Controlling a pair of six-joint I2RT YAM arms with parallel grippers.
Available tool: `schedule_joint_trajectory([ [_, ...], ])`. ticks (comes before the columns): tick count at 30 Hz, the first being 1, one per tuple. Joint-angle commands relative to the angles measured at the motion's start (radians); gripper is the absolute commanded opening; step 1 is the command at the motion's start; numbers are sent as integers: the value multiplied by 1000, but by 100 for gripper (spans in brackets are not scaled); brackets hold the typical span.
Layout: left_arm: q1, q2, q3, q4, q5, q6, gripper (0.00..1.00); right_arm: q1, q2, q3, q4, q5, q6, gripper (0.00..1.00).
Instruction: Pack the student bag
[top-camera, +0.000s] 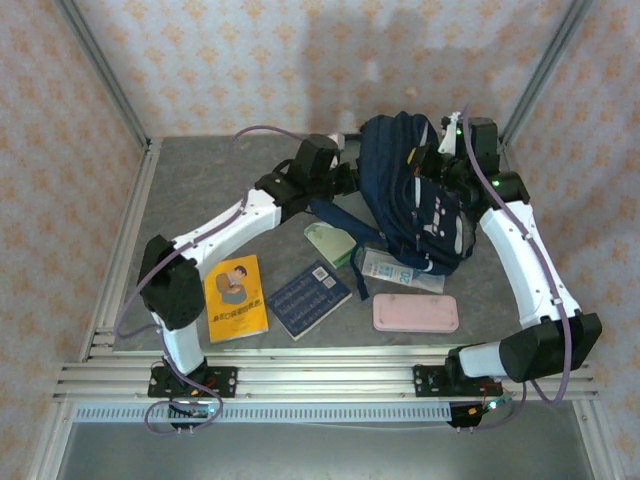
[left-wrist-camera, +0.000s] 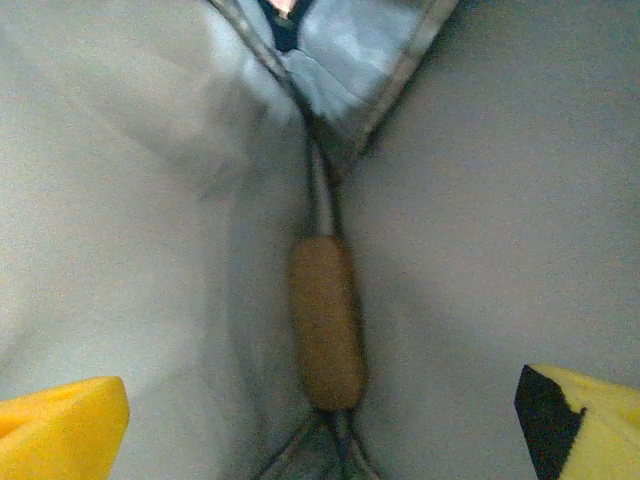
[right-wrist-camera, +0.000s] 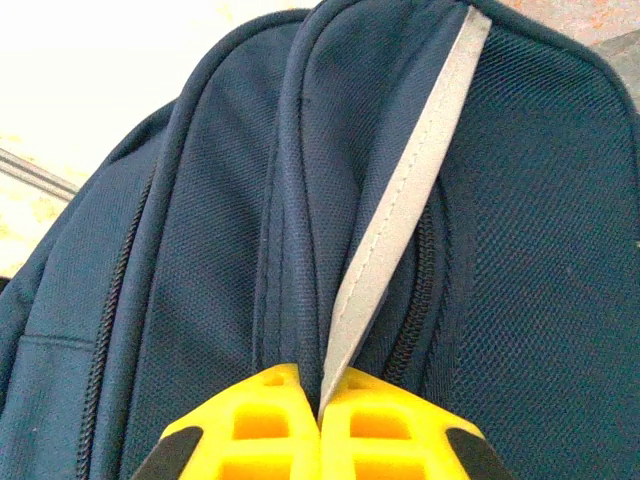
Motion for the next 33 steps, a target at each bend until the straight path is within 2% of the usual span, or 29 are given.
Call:
schedule_joint_trajectory([
  [1,1,-90,-16,-166,-76,115,100,-20,-14,12,109,165,-55,0],
  [4,2,-132,-44,-199,-93,157,100,-23,5,15,115,168,-59,0],
  [9,1,-184,-92,-196,-16,211,100,-24,40,32,120,156,-63,0],
  [12,2,-238,-123,-191,-19,244,100,-24,53,44,110,151,-77,0],
  [17,11,-303,-111,-208,-29,288,100,-24,98,66,72,54,-95,0],
  [21,13,-313,-82,-248,-9,320,100,-24,113,61,65,34,-86,0],
  [29,13,-357,-172,-254,-3,356,100,-13,161,78,12,78,-81,0],
  [33,-16,-365,-225,-283,-19,384,99,-1,190,82,-23,175,-103,0],
])
